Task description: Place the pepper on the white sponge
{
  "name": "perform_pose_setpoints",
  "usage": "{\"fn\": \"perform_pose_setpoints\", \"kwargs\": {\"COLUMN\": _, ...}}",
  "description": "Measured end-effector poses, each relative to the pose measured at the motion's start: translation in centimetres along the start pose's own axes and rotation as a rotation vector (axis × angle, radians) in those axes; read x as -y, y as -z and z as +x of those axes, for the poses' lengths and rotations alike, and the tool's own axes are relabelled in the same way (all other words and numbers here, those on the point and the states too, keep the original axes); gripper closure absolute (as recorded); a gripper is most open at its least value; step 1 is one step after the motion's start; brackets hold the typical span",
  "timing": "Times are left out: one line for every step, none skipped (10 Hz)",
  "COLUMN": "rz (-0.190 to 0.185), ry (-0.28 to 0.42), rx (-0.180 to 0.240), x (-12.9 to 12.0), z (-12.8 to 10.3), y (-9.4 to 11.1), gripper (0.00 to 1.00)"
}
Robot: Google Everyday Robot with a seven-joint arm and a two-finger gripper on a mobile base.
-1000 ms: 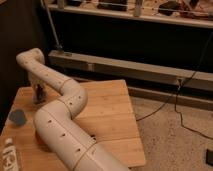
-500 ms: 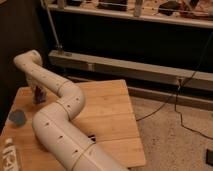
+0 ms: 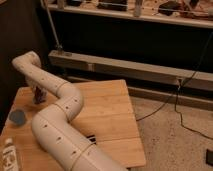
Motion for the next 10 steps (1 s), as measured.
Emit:
{"fn": "perform_pose_setpoints", "kwargs": {"rz": 0.000, "ry": -0.002, "rx": -0.002, "x": 0.0, "z": 0.1, "y": -0.1, "gripper": 0.21}}
{"fn": "perform_pose_setpoints", "kwargs": {"rz": -0.003, "ry": -0.005, "rx": -0.007, "x": 0.0, "z": 0.2, "y": -0.3, "gripper": 0.20}}
{"fn": "perform_pose_setpoints", "kwargs": {"rz": -0.007, "ry": -0.007, "rx": -0.011, "x": 0.0, "z": 0.3, "y": -0.4, "gripper": 0.20}}
{"fn": "perform_pose_setpoints", "kwargs": {"rz": -0.011, "ry": -0.009, "rx": -0.015, "x": 0.0, "z": 0.4, "y": -0.4, "gripper": 0.20}}
{"fn": "perform_pose_setpoints", "kwargs": {"rz": -0.019, "ry": -0.010, "rx": -0.015, "x": -0.1, "z": 0.3, "y": -0.3, "gripper": 0.20}}
{"fn": "perform_pose_setpoints", "kwargs": {"rz": -0.030, "ry": -0.009, "rx": -0.009, "x": -0.2, "z": 0.0, "y": 0.1, "gripper": 0.20}}
{"fn": "perform_pose_setpoints", "kwargs": {"rz": -0.038, "ry": -0.012, "rx": -0.002, "x": -0.1, "z": -0.3, "y": 0.5, "gripper": 0.20}}
{"fn": "perform_pose_setpoints", "kwargs": {"rz": -0.049, "ry": -0.021, "rx": 0.012, "x": 0.1, "z": -0.9, "y": 1.3, "gripper": 0.20}}
{"fn": "perform_pose_setpoints", "kwargs": {"rz": -0.058, "ry": -0.043, "rx": 0.024, "x": 0.8, "z": -1.5, "y": 2.1, "gripper": 0.20}}
{"fn": "perform_pose_setpoints", "kwargs": {"rz": -0.054, "ry": -0.081, "rx": 0.027, "x": 1.9, "z": -2.0, "y": 2.9, "gripper": 0.20}}
